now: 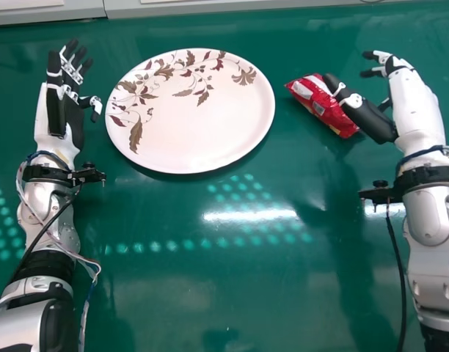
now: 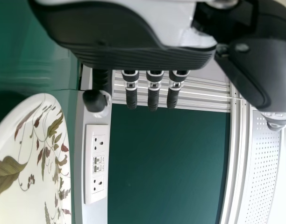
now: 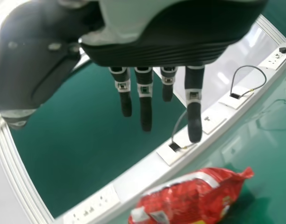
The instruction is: Pick up biscuit and place it in the plate
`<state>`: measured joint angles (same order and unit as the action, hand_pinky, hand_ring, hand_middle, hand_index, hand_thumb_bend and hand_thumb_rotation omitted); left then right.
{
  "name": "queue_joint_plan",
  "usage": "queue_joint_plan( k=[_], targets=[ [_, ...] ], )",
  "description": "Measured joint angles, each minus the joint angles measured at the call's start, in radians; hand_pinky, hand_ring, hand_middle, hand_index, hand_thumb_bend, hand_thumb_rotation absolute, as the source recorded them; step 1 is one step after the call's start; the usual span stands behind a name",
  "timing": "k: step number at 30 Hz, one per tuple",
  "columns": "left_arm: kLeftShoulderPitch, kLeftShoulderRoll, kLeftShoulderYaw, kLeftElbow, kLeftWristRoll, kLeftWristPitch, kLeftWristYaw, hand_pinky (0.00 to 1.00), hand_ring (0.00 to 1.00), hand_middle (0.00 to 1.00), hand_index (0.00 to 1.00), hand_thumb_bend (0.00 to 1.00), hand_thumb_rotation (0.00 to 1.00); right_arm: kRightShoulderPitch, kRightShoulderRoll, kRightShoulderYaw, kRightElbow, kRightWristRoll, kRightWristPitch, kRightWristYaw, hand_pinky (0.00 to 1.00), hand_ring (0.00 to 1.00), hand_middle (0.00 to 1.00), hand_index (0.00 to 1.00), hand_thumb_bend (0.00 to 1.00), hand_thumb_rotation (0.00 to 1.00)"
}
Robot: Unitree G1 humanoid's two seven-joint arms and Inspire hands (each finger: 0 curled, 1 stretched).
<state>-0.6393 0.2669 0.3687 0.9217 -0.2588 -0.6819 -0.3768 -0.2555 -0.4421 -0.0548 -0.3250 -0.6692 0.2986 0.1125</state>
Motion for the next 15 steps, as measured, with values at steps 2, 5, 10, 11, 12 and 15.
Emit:
queue_joint_plan(
  k=[2,5,10,11,12,15],
  targets=[
    [-0.003,0.001,0.000,0.005,0.000,0.000,0.001,0.00,1.00,1.00,1.00,1.00,0.94,-0.015,-0.014,0.005,0.005,0.000,0.019,0.035,0.31,0.49,0.65,0.92,1.00,0.61],
    [-0.007,0.005,0.000,0.014,0.001,0.000,0.003,0.00,1.00,1.00,1.00,1.00,0.94,-0.035,-0.031,0.012,0.022,0.005,0.036,0.081,0.59,0.76,0.85,0.93,1.00,0.57],
    [-0.012,0.011,0.000,0.025,0.000,0.000,-0.001,0.00,1.00,1.00,1.00,1.00,0.94,-0.041,-0.050,0.017,0.038,0.032,0.050,0.134,0.75,0.88,0.94,0.94,1.00,0.56],
    [-0.013,0.012,0.000,0.026,0.000,0.000,0.000,0.00,1.00,1.00,1.00,1.00,0.94,-0.041,-0.059,0.019,0.042,0.032,0.048,0.140,0.77,0.89,0.95,0.94,1.00,0.56],
    [-0.014,0.012,0.000,0.026,0.001,0.000,0.001,0.00,1.00,1.00,1.00,1.00,0.96,-0.042,-0.069,0.023,0.047,0.031,0.047,0.145,0.78,0.90,0.96,0.94,1.00,0.57],
    [-0.015,0.015,-0.001,0.030,0.003,0.000,0.003,0.00,1.00,1.00,1.00,1.00,0.98,-0.048,-0.101,0.046,0.066,0.005,0.046,0.156,0.77,0.90,0.95,0.92,1.00,0.61]
  ],
)
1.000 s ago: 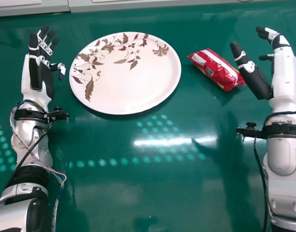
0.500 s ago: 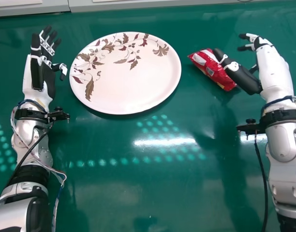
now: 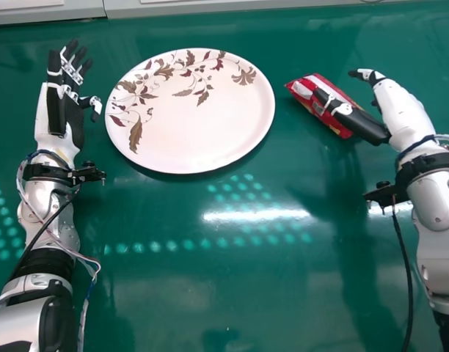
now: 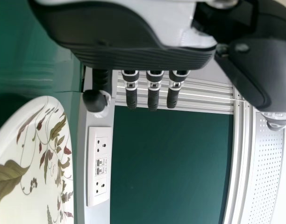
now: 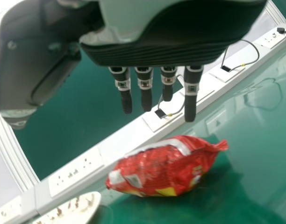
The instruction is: Pick up biscuit and place it in the plate
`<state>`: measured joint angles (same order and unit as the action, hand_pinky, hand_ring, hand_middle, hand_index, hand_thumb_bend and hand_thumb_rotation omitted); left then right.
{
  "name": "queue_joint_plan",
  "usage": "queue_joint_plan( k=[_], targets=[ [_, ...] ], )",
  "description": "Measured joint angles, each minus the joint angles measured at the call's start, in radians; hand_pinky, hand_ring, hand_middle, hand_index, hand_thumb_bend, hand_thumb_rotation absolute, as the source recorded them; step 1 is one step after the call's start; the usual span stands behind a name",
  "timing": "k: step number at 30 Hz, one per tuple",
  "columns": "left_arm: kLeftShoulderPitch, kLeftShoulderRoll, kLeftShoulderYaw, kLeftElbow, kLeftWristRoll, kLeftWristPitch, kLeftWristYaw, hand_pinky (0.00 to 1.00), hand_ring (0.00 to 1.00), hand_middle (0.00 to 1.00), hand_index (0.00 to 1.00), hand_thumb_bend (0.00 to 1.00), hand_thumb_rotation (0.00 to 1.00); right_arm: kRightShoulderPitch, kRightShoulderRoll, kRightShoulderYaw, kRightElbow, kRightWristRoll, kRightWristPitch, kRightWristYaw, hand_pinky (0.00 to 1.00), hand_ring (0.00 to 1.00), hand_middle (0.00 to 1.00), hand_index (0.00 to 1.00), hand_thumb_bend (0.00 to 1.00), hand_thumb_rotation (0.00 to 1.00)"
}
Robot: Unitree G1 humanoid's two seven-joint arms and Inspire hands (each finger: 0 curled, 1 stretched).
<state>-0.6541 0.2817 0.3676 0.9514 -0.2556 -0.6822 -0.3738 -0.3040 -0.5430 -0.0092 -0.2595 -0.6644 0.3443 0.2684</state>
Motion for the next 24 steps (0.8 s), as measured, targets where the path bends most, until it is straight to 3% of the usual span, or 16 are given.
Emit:
queue_joint_plan(
  k=[5,13,24],
  targets=[
    [-0.003,0.003,0.000,0.007,0.001,-0.004,0.001,0.00,1.00,1.00,1.00,0.98,1.00,-0.035,-0.051,0.055,0.025,-0.059,0.004,0.049,0.73,0.87,0.95,0.93,1.00,0.64],
    [-0.004,0.004,-0.001,0.009,0.001,-0.008,0.000,0.00,1.00,1.00,1.00,1.00,0.99,-0.091,-0.087,0.112,0.067,-0.105,0.036,0.136,0.79,0.93,0.98,0.95,1.00,0.64],
    [-0.003,0.004,-0.001,0.004,0.000,-0.011,-0.005,0.00,1.00,1.00,1.00,1.00,0.96,-0.162,-0.112,0.166,0.140,-0.174,0.039,0.185,0.77,0.90,0.97,0.94,1.00,0.59]
  ],
)
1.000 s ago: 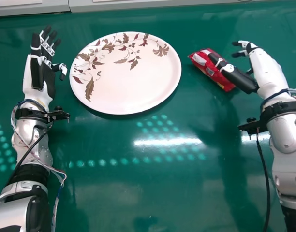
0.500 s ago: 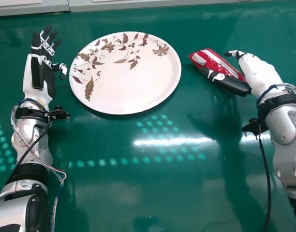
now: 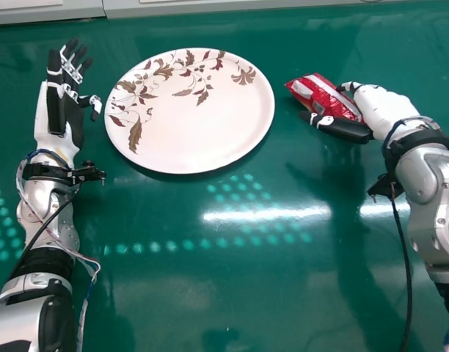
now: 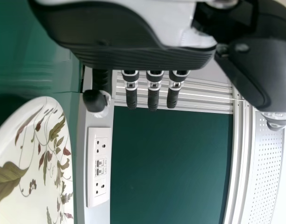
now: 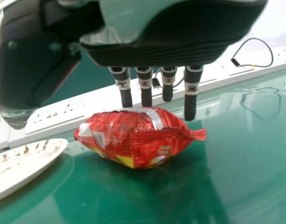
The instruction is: Pick up biscuit and place it in the plate
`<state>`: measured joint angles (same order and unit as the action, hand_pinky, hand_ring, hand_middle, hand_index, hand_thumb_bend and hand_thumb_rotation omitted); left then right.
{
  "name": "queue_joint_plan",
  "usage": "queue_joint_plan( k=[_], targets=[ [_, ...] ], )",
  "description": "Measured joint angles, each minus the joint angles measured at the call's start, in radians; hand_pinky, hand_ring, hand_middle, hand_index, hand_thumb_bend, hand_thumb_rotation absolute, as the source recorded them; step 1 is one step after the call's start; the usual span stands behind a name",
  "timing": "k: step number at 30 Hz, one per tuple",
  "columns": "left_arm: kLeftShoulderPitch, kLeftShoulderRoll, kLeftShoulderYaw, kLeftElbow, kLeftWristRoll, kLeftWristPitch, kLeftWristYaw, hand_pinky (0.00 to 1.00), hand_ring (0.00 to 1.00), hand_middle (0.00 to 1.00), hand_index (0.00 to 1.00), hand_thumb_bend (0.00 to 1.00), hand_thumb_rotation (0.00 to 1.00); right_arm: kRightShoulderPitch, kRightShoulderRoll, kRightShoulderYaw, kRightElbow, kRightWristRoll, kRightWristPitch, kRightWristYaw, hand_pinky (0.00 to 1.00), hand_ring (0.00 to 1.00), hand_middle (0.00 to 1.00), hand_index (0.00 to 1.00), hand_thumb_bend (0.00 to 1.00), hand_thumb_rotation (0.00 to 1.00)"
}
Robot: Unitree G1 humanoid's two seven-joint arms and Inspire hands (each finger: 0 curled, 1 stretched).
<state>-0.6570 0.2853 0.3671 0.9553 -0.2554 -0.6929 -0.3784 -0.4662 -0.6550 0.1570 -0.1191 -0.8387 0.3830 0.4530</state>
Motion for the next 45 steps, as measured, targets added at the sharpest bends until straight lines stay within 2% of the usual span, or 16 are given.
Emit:
queue_joint_plan(
  k=[8,17,22,23,25,26,27,28,30,31,33,36,41,42,43,45],
  targets=[
    [0.004,-0.003,0.000,-0.015,-0.001,0.001,-0.007,0.00,1.00,1.00,1.00,1.00,0.95,-0.079,-0.029,0.048,0.113,-0.043,-0.011,0.032,0.76,0.88,0.94,0.94,1.00,0.50],
    [0.011,-0.004,0.000,-0.036,-0.003,0.009,0.002,0.00,1.00,1.00,1.00,1.00,0.95,-0.136,-0.045,0.102,0.213,-0.086,-0.009,0.081,0.81,0.90,0.96,0.96,1.00,0.46],
    [0.014,-0.007,0.004,-0.047,-0.033,0.013,-0.029,0.00,1.00,1.00,1.00,1.00,0.94,-0.168,-0.055,0.147,0.272,-0.139,-0.031,0.065,0.75,0.87,0.92,0.93,1.00,0.39],
    [0.015,-0.007,0.004,-0.049,-0.033,0.013,-0.027,0.00,1.00,1.00,1.00,1.00,0.95,-0.177,-0.059,0.158,0.291,-0.151,-0.045,0.052,0.63,0.77,0.84,0.88,1.00,0.33],
    [0.016,-0.007,0.003,-0.052,-0.032,0.012,-0.020,0.00,1.00,1.00,1.00,1.00,0.95,-0.196,-0.069,0.180,0.328,-0.190,-0.074,0.009,0.46,0.63,0.75,0.84,1.00,0.27],
    [0.017,-0.008,0.003,-0.054,-0.032,0.012,-0.017,0.00,1.00,1.00,1.00,1.00,0.95,-0.206,-0.076,0.196,0.348,-0.215,-0.088,-0.011,0.41,0.59,0.72,0.81,0.91,0.17],
    [0.017,-0.008,0.003,-0.055,-0.032,0.012,-0.016,0.00,1.00,1.00,1.00,1.00,0.95,-0.219,-0.085,0.215,0.371,-0.244,-0.104,-0.034,0.32,0.50,0.63,0.74,0.68,0.07],
    [0.017,-0.008,0.003,-0.056,-0.032,0.012,-0.017,0.00,1.00,1.00,1.00,1.00,0.95,-0.226,-0.090,0.226,0.389,-0.264,-0.116,-0.059,0.27,0.45,0.59,0.69,0.60,0.03],
    [0.018,-0.009,0.003,-0.056,-0.032,0.009,-0.017,0.00,1.00,1.00,1.00,1.00,0.95,-0.230,-0.094,0.240,0.438,-0.283,-0.153,-0.151,0.17,0.40,0.53,0.54,0.54,0.01],
    [0.018,-0.009,0.003,-0.057,-0.032,0.008,-0.017,0.00,1.00,1.00,1.00,1.00,0.96,-0.230,-0.095,0.242,0.468,-0.288,-0.177,-0.213,0.13,0.28,0.50,0.51,0.53,0.00],
    [0.020,-0.008,0.003,-0.058,-0.032,0.008,-0.017,0.00,1.00,1.00,1.00,1.00,0.95,-0.231,-0.101,0.251,0.522,-0.298,-0.217,-0.319,0.07,0.14,0.48,0.49,0.53,0.00],
    [0.022,-0.007,0.004,-0.059,-0.034,0.008,-0.019,0.00,1.00,1.00,1.00,1.00,0.94,-0.243,-0.121,0.287,0.571,-0.345,-0.248,-0.404,0.04,0.10,0.47,0.48,0.53,0.00],
    [0.025,-0.008,0.004,-0.068,-0.042,0.008,-0.036,0.00,1.00,1.00,1.00,1.00,0.93,-0.257,-0.145,0.307,0.600,-0.359,-0.285,-0.450,0.04,0.09,0.47,0.47,0.53,0.00],
    [0.027,-0.008,0.004,-0.072,-0.042,0.009,-0.035,0.00,1.00,1.00,1.00,1.00,0.92,-0.257,-0.149,0.306,0.604,-0.351,-0.296,-0.467,0.03,0.09,0.32,0.47,0.52,0.05],
    [0.029,-0.009,0.004,-0.077,-0.042,0.009,-0.033,0.00,1.00,1.00,1.00,1.00,0.92,-0.256,-0.154,0.305,0.607,-0.346,-0.307,-0.476,0.03,0.09,0.24,0.47,0.52,0.08],
    [0.032,-0.009,0.004,-0.081,-0.042,0.010,-0.029,0.00,1.00,1.00,1.00,1.00,0.93,-0.252,-0.160,0.294,0.609,-0.308,-0.329,-0.479,0.03,0.09,0.18,0.47,0.51,0.11]
  ],
)
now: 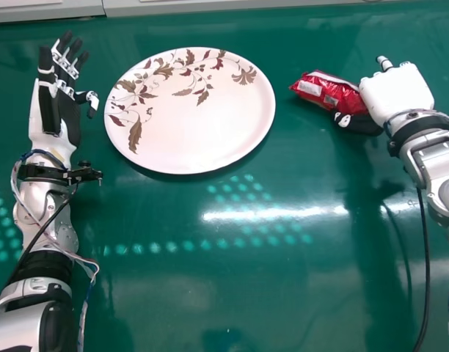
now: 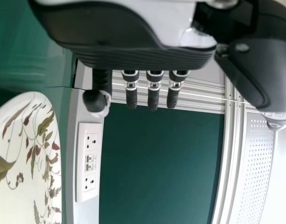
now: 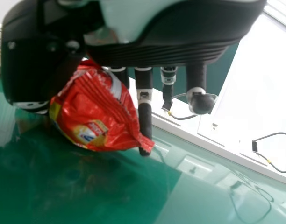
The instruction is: Pick up biscuit and place it in the plate
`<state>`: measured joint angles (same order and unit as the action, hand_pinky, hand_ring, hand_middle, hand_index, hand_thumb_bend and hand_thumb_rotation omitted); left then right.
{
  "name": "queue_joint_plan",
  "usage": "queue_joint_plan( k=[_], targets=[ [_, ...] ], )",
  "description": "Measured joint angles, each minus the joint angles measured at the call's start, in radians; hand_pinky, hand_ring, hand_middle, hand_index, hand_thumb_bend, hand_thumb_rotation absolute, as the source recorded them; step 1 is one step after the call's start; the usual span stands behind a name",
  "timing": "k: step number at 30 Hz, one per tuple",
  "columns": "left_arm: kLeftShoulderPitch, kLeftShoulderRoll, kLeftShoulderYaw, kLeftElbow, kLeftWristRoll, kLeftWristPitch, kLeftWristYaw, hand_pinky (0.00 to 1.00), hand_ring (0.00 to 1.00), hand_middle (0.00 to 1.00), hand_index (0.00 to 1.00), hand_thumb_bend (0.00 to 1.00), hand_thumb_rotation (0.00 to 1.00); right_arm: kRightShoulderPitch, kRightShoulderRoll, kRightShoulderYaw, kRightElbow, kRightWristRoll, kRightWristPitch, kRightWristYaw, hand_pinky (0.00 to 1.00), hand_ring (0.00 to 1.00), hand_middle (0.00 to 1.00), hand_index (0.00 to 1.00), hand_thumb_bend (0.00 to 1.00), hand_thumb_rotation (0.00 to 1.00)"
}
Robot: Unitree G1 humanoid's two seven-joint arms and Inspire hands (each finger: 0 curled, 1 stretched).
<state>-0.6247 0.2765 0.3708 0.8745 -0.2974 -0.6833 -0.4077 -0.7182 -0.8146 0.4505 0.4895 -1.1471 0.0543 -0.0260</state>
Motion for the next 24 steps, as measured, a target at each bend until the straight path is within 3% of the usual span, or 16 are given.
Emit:
queue_joint_plan(
  k=[8,19,24],
  targets=[
    [0.005,0.001,0.000,-0.005,0.000,0.000,0.000,0.00,1.00,1.00,1.00,1.00,0.93,0.043,-0.016,-0.055,-0.038,0.078,-0.050,-0.004,0.07,0.13,0.20,0.47,0.50,0.11],
    [0.006,0.001,-0.001,-0.009,0.003,0.000,0.021,0.00,1.00,1.00,1.00,1.00,0.94,0.099,-0.001,-0.166,-0.256,0.131,0.044,0.061,0.05,0.10,0.17,0.47,0.50,0.11],
    [0.007,0.002,-0.001,-0.008,0.002,0.001,0.012,0.00,1.00,1.00,1.00,1.00,0.95,0.122,0.010,-0.209,-0.341,0.166,0.050,0.072,0.05,0.09,0.14,0.47,0.50,0.11]
  ],
)
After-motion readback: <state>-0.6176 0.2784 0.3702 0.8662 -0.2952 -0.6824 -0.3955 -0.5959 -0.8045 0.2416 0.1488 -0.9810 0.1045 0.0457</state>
